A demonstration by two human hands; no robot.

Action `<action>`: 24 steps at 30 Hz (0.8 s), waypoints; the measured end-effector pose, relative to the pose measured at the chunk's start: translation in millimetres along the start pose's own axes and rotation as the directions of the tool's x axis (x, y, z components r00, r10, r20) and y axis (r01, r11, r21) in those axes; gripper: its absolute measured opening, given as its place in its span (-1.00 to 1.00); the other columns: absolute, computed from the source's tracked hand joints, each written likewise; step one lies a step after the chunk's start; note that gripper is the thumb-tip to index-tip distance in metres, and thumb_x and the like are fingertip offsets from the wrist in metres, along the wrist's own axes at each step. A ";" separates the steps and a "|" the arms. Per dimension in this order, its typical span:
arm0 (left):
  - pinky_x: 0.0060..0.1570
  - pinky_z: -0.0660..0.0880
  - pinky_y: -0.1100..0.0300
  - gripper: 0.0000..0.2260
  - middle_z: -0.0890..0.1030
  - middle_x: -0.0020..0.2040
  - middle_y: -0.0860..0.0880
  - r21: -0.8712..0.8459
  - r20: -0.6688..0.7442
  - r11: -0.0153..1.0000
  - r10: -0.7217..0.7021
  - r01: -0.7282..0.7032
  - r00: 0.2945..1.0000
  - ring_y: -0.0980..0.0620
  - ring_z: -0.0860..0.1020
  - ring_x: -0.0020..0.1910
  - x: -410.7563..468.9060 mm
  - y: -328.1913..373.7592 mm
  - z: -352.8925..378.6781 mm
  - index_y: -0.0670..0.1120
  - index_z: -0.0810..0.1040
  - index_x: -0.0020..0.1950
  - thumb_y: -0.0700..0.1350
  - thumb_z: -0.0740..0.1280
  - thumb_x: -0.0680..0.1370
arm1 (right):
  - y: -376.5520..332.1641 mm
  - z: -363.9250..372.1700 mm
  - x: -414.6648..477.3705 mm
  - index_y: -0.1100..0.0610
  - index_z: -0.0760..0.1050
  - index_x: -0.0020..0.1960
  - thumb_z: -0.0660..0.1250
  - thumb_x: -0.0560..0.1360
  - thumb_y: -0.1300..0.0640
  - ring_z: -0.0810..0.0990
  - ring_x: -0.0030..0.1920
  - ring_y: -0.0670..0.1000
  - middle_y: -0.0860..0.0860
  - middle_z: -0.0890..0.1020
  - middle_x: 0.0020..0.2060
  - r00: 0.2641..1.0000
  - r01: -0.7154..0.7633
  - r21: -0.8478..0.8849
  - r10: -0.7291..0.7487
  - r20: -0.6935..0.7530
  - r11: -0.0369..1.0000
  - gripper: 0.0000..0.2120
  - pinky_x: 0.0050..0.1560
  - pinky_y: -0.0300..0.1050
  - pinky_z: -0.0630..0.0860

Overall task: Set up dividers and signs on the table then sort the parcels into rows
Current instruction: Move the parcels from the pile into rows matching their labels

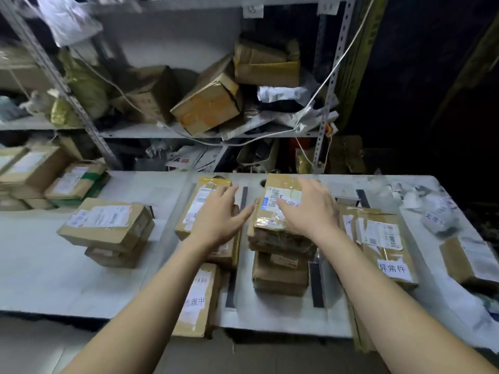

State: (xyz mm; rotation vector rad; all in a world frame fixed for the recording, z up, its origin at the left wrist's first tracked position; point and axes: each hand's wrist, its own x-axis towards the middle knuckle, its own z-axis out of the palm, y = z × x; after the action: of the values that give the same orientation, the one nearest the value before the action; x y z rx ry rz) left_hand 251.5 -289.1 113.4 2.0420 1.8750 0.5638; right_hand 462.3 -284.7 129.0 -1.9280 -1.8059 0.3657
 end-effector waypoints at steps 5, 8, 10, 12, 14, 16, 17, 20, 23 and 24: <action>0.25 0.46 0.00 -0.35 0.46 0.42 -0.03 0.302 -0.072 0.953 -0.016 0.037 0.997 -0.08 0.45 0.35 -17.3 -41.3 -64.7 -0.02 0.32 0.56 0.32 0.20 0.58 | -62.3 14.7 10.9 -0.05 0.30 0.55 0.31 0.54 -0.23 0.34 0.44 0.04 -0.08 0.40 0.48 0.965 0.256 -0.125 -0.245 0.092 0.959 -0.37 0.35 0.04 0.34; 0.27 0.44 0.02 -0.36 0.45 0.45 -0.02 0.388 -0.124 0.916 -0.058 0.102 0.991 -0.06 0.44 0.39 -33.1 -77.0 -98.5 -0.03 0.31 0.57 0.29 0.23 0.59 | -109.2 31.6 10.3 -0.05 0.29 0.55 0.29 0.53 -0.26 0.33 0.45 0.06 -0.07 0.39 0.49 0.922 0.379 -0.178 -0.353 0.161 0.908 -0.34 0.35 0.09 0.33; 0.33 0.44 0.00 -0.34 0.44 0.48 -0.04 0.398 -0.138 0.905 -0.105 0.152 0.985 -0.07 0.42 0.41 -43.4 -107.1 -118.9 -0.03 0.30 0.58 0.30 0.24 0.58 | -142.4 47.0 8.7 -0.05 0.29 0.55 0.29 0.53 -0.26 0.35 0.43 0.07 -0.06 0.40 0.48 0.894 0.438 -0.193 -0.403 0.198 0.878 -0.34 0.33 0.11 0.34; 0.36 0.39 0.02 -0.34 0.41 0.52 -0.05 0.402 -0.143 0.893 -0.156 0.201 0.977 -0.09 0.40 0.45 -55.4 -140.5 -139.4 -0.03 0.28 0.59 0.29 0.24 0.59 | -177.5 63.8 5.7 -0.05 0.29 0.54 0.28 0.52 -0.27 0.35 0.43 0.07 -0.06 0.40 0.47 0.870 0.483 -0.203 -0.441 0.219 0.852 -0.34 0.32 0.12 0.35; 0.34 0.41 0.02 -0.34 0.38 0.53 -0.02 0.413 -0.162 0.875 -0.201 0.251 0.966 -0.08 0.38 0.46 -69.0 -176.9 -161.9 -0.01 0.26 0.60 0.30 0.23 0.59 | -214.6 83.2 1.0 -0.06 0.29 0.54 0.28 0.52 -0.28 0.35 0.44 0.07 -0.07 0.41 0.46 0.848 0.519 -0.203 -0.472 0.238 0.830 -0.34 0.33 0.12 0.36; 0.31 0.44 0.03 -0.33 0.37 0.54 0.02 0.413 -0.190 0.863 -0.232 0.292 0.954 -0.04 0.36 0.48 -83.7 -215.8 -184.2 0.02 0.24 0.61 0.31 0.22 0.59 | -252.5 104.5 -5.8 -0.06 0.29 0.54 0.27 0.51 -0.29 0.36 0.44 0.08 -0.06 0.42 0.46 0.830 0.550 -0.209 -0.500 0.248 0.809 -0.33 0.33 0.12 0.38; 0.31 0.45 0.03 -0.32 0.37 0.54 0.03 0.412 -0.198 0.856 -0.250 0.312 0.948 -0.03 0.35 0.48 -91.2 -235.9 -195.3 0.03 0.22 0.62 0.32 0.22 0.58 | -271.9 116.2 -9.7 -0.05 0.29 0.54 0.27 0.51 -0.29 0.36 0.44 0.08 -0.06 0.43 0.46 0.823 0.561 -0.211 -0.510 0.251 0.801 -0.33 0.33 0.12 0.38; 0.26 0.49 0.02 -0.30 0.38 0.52 0.07 0.393 -0.223 0.846 -0.293 0.361 0.930 -0.01 0.36 0.47 -113.0 -297.5 -229.8 0.07 0.19 0.64 0.33 0.23 0.57 | -332.5 153.2 -24.6 -0.04 0.30 0.54 0.27 0.51 -0.27 0.34 0.46 0.08 -0.06 0.41 0.47 0.807 0.580 -0.209 -0.522 0.275 0.787 -0.34 0.35 0.12 0.35; 0.26 0.48 0.03 -0.31 0.40 0.50 0.06 0.406 -0.242 0.834 -0.297 0.375 0.924 -0.03 0.37 0.45 -132.0 -359.1 -264.5 0.06 0.20 0.63 0.33 0.24 0.58 | -395.2 190.6 -40.7 -0.03 0.29 0.54 0.27 0.53 -0.26 0.33 0.47 0.09 -0.05 0.42 0.47 0.802 0.587 -0.221 -0.522 0.290 0.779 -0.36 0.36 0.12 0.34; 0.26 0.46 0.04 -0.32 0.40 0.50 0.05 0.411 -0.239 0.831 -0.297 0.374 0.924 -0.03 0.38 0.45 -137.0 -379.1 -274.9 0.06 0.21 0.62 0.32 0.23 0.58 | -415.4 203.1 -45.5 -0.03 0.28 0.54 0.27 0.54 -0.26 0.33 0.47 0.09 -0.05 0.41 0.47 0.801 0.587 -0.221 -0.520 0.295 0.779 -0.36 0.35 0.12 0.34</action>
State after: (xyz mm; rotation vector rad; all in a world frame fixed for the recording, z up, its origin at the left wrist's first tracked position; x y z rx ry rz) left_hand -221.4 -399.5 161.2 1.8782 2.5979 0.2188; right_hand -1.3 -288.6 160.2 -1.4500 -2.6021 0.0959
